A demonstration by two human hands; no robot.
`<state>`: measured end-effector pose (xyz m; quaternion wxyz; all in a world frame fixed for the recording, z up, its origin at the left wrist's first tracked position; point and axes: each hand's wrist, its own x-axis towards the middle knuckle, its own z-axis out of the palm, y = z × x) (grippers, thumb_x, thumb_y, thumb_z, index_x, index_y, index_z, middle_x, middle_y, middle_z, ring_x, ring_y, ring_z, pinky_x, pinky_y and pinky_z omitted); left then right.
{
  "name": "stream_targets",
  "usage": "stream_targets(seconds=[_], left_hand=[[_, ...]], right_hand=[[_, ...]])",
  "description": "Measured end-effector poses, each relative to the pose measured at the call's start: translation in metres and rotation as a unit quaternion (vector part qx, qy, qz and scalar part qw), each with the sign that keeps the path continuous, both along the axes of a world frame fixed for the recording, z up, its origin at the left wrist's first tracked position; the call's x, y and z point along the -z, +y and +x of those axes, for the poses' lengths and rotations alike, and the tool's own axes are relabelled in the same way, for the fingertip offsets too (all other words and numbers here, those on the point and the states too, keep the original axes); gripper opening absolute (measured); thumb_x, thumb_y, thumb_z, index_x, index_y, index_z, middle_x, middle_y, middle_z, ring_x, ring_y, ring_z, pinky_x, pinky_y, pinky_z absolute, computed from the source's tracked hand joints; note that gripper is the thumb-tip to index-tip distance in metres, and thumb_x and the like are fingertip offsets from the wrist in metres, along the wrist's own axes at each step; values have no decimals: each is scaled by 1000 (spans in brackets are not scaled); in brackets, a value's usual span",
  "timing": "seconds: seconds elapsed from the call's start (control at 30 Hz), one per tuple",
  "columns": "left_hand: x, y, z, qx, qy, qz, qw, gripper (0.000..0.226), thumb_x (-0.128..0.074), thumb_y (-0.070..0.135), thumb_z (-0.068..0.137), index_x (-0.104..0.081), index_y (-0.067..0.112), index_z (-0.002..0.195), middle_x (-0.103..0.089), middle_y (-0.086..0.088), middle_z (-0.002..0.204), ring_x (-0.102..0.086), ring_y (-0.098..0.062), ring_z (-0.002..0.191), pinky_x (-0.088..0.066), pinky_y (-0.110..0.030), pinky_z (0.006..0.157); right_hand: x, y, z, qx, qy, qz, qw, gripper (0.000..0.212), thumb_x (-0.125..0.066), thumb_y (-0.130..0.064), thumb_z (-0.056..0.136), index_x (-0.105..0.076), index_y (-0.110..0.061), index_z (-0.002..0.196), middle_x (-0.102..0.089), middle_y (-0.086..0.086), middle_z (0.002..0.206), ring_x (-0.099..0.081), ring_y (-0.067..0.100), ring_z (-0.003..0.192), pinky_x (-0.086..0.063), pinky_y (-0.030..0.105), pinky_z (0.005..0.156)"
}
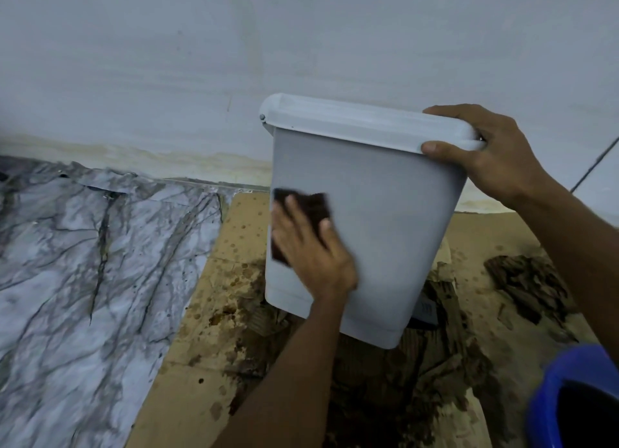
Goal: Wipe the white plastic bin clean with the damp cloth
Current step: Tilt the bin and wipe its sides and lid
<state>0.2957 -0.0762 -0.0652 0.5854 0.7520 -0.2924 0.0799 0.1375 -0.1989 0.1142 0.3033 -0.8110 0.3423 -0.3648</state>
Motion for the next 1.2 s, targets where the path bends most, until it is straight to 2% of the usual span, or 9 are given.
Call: stream_targets(seconds=[0.1,0.2,0.43,0.5,0.7,0.87,1.0,1.07,1.2], left_hand=[[34,28,-1,-128,267,-2,955,62,-30,35,108,-19,3,159,-20,-19,166,-17,-33,155,-9,-42,127],[46,36,-31,-126,361,21,924,66,-28,38,108,-7,4,161,-4,-16,169,-1,-28,157,-1,-39,127],[13,8,-78,104,-49,27,993,65,-28,41,107,-8,13,162,-1,-9,171,-1,-28,158,-1,-40,128],[12,5,-58,51,-26,13,998,64,-32,38,106,-15,11,161,-6,-11,170,-3,-27,158,-3,-41,128],[37,27,-68,-119,356,7,927,68,-33,36,107,-5,4,161,1,-17,169,1,-28,157,1,-37,127],[42,37,-99,23,113,42,992,70,-35,38,106,-2,9,161,8,-10,170,8,-25,158,-3,-46,127],[-4,3,-38,144,-152,24,978,68,-35,39,105,-14,6,160,-7,-15,170,-3,-30,158,-5,-47,128],[-38,-19,-3,108,-153,-5,982,65,-34,38,106,-18,6,160,-13,-15,169,-6,-28,158,-6,-47,128],[-63,-32,45,-21,40,-58,997,56,-34,37,108,-29,13,158,-42,-10,157,-37,-24,146,-30,-43,119]], right_hand=[[0,1,2,-1,-3,-4,1000,42,-79,-33,81,-67,-29,121,-63,-17,121,-55,-11,104,-40,2,79],[1,1,1,-3,-2,-4,1000,41,-78,-34,81,-67,-30,120,-63,-18,121,-54,-12,103,-39,1,78],[2,-2,-3,-1,-3,2,1000,42,-79,-34,80,-67,-31,120,-63,-19,123,-57,-3,110,-41,3,80],[2,-2,-3,-1,-1,6,1000,43,-79,-36,79,-67,-33,120,-63,-19,123,-56,-4,110,-41,3,80],[1,2,2,-1,-9,0,1000,41,-78,-35,80,-67,-32,120,-63,-15,123,-56,0,110,-41,4,79],[1,2,-4,-7,-13,5,1000,39,-78,-34,81,-66,-34,118,-63,-14,123,-56,4,111,-43,14,83],[1,1,-3,-6,-19,9,1000,39,-79,-31,81,-67,-32,118,-64,-15,122,-57,-1,109,-43,7,80],[0,2,-3,-2,-18,8,1000,39,-78,-32,80,-67,-33,118,-64,-17,123,-55,-6,107,-41,3,78],[1,4,-1,-6,-11,7,1000,38,-77,-34,81,-67,-36,117,-63,-19,121,-54,-7,107,-41,3,77]])
